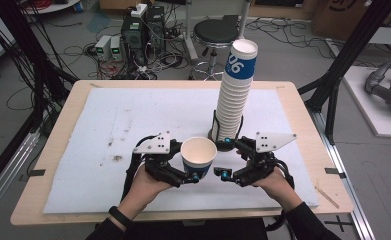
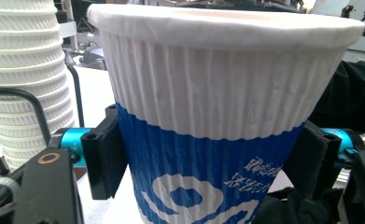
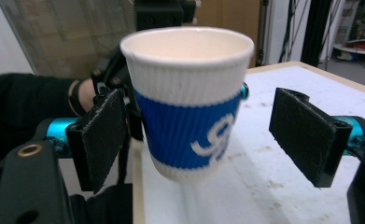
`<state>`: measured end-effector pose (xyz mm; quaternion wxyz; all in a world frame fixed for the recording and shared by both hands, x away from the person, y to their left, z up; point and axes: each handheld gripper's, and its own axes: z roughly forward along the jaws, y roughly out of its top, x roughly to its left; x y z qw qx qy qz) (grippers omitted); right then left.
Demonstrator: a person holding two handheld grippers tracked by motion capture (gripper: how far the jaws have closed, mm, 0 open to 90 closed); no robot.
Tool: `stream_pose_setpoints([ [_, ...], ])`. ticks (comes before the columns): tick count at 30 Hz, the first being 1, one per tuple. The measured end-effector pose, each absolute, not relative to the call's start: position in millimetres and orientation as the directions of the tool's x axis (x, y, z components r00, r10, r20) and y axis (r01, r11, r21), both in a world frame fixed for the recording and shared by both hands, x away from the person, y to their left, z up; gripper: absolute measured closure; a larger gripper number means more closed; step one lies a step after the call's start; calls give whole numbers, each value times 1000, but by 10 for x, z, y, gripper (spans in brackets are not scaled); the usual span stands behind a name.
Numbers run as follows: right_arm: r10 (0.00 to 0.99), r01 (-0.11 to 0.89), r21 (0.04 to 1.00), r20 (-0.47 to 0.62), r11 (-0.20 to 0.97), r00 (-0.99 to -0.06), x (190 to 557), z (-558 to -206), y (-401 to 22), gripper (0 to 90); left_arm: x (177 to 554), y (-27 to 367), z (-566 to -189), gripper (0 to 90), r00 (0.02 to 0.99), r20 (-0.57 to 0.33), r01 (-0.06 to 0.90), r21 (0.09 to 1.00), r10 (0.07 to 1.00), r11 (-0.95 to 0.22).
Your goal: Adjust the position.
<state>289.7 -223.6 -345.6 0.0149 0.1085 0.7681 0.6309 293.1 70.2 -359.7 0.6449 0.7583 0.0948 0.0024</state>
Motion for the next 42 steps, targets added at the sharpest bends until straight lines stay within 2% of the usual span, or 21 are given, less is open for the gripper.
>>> stream_pose_setpoints([
  [16, 198, 126, 954, 73, 273, -978, 2911, -3626, -2162, 195, 2917, 741, -3553, 255, 978, -129, 147, 984, 166, -104],
  [36, 171, 146, 946, 99, 290, -980, 2842, -3794, -1879, 196, 2872, 617, -3574, 255, 981, -125, 143, 983, 148, -117],
  [42, 170, 151, 951, 107, 270, -980, 2836, -3802, -1864, 296, 2868, 602, -3585, 255, 981, -125, 142, 983, 145, -115],
])
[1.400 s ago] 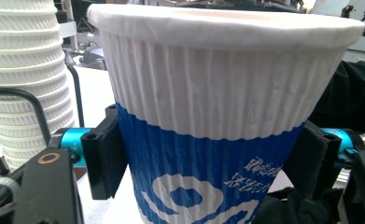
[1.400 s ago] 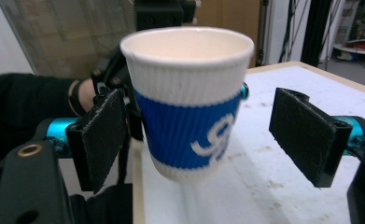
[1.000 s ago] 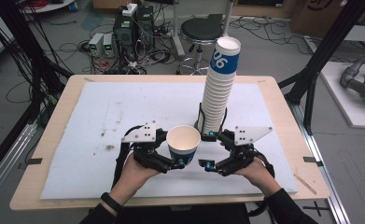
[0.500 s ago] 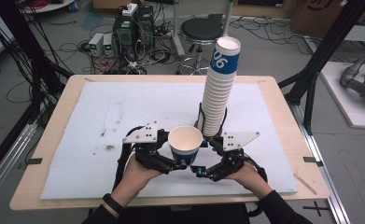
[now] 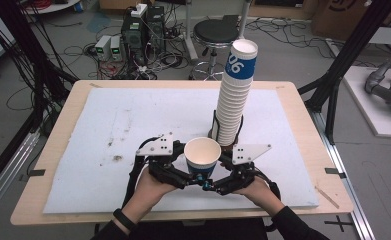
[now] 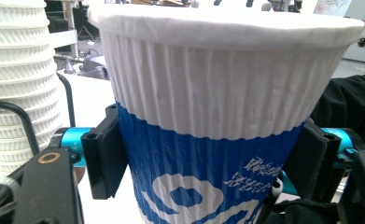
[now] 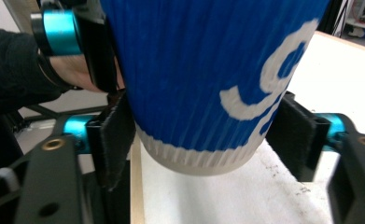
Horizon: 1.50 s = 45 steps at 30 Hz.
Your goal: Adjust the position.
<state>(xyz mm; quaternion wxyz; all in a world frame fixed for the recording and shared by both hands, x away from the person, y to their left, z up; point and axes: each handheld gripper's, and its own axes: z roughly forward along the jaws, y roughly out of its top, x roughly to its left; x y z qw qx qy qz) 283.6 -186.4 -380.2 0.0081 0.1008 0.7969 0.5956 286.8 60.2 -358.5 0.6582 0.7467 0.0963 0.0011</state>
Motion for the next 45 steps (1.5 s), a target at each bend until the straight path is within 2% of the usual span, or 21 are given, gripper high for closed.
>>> stream_pose_setpoints([
  [8, 161, 149, 950, 108, 273, -981, 2841, -3805, -1867, 306, 2850, 591, -3573, 236, 982, -113, 133, 983, 153, -128],
  [14, 152, 140, 950, 101, 278, -983, 2837, -3807, -1862, 306, 2835, 601, -3536, 170, 980, -105, 126, 985, 171, -121],
  [19, 157, 134, 951, 93, 280, -983, 2838, -3815, -1862, 306, 2832, 622, -3499, 164, 980, -106, 125, 987, 167, -103],
  [34, 152, 130, 949, 89, 289, -984, 2827, -3824, -1842, 307, 2832, 648, -3452, 164, 980, -140, 150, 987, 142, -59],
  [43, 147, 132, 949, 92, 286, -985, 2818, -3830, -1831, 303, 2827, 650, -3458, 218, 982, -126, 135, 989, 139, -55],
  [45, 149, 133, 952, 94, 276, -984, 2816, -3827, -1832, 278, 2827, 652, -3459, 222, 982, -123, 132, 990, 141, -57],
])
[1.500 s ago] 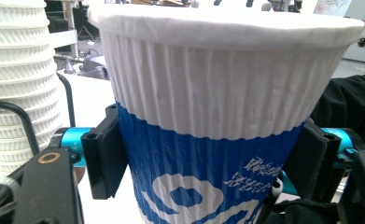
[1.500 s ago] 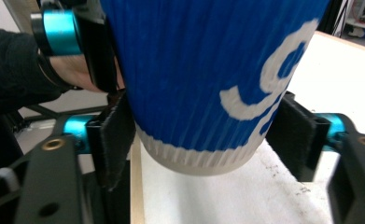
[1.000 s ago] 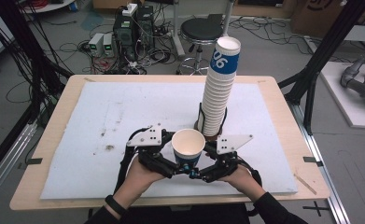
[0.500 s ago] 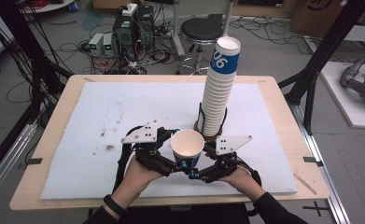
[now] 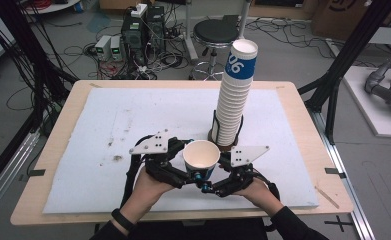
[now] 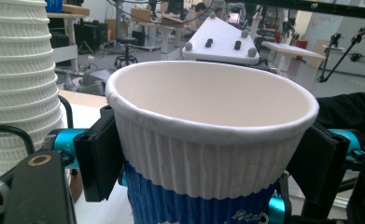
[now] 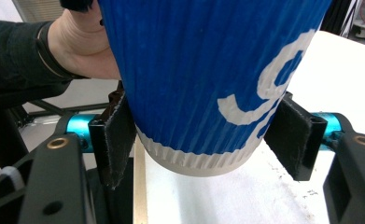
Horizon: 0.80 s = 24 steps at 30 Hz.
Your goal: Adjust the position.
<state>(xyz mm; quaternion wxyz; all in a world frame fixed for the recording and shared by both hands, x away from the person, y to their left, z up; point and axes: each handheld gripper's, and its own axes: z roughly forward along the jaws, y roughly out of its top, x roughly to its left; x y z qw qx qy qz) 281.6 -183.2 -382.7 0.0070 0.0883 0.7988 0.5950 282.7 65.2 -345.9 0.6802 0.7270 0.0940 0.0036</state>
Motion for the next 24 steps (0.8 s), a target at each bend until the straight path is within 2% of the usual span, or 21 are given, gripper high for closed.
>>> stream_pose_setpoints([
  [2, 147, 140, 957, 105, 255, -984, 2813, -3818, -1833, 239, 2827, 649, -3467, 223, 982, -123, 132, 989, 142, -60],
  [5, 145, 142, 961, 109, 238, -983, 2803, -3797, -1828, 240, 2823, 633, -3474, 224, 983, -122, 132, 989, 138, -62],
  [9, 150, 147, 962, 115, 231, -982, 2808, -3797, -1833, 288, 2820, 627, -3478, 224, 983, -122, 132, 989, 134, -62],
  [16, 143, 142, 959, 109, 243, -984, 2802, -3797, -1827, 290, 2810, 606, -3473, 185, 983, -130, 139, 988, 131, -66],
  [24, 141, 130, 955, 94, 267, -985, 2800, -3804, -1808, 292, 2816, 602, -3473, 195, 983, -135, 144, 987, 123, -72],
])
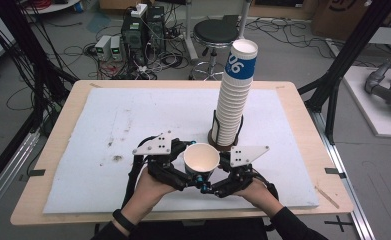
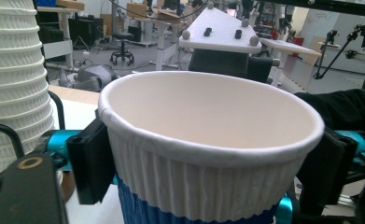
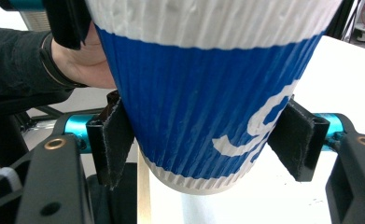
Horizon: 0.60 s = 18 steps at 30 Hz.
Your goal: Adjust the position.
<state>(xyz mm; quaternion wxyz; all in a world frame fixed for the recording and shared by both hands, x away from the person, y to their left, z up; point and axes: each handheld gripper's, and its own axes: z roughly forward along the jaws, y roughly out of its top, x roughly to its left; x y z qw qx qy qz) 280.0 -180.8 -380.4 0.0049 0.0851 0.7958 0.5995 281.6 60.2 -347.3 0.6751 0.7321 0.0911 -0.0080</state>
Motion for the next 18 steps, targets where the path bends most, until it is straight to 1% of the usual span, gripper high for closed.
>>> stream_pose_setpoints([
  [6, 140, 128, 956, 93, 264, -986, 2800, -3797, -1812, 287, 2822, 620, -3470, 209, 985, -130, 138, 988, 118, -65],
  [7, 141, 126, 957, 91, 262, -986, 2799, -3794, -1812, 281, 2820, 620, -3470, 210, 984, -133, 141, 988, 118, -63],
  [10, 149, 131, 958, 95, 255, -984, 2799, -3785, -1824, 225, 2823, 626, -3470, 212, 984, -130, 139, 988, 124, -67],
  [18, 157, 131, 960, 94, 246, -983, 2820, -3730, -1916, 205, 2844, 682, -3467, 212, 981, -131, 141, 988, 143, -62],
])
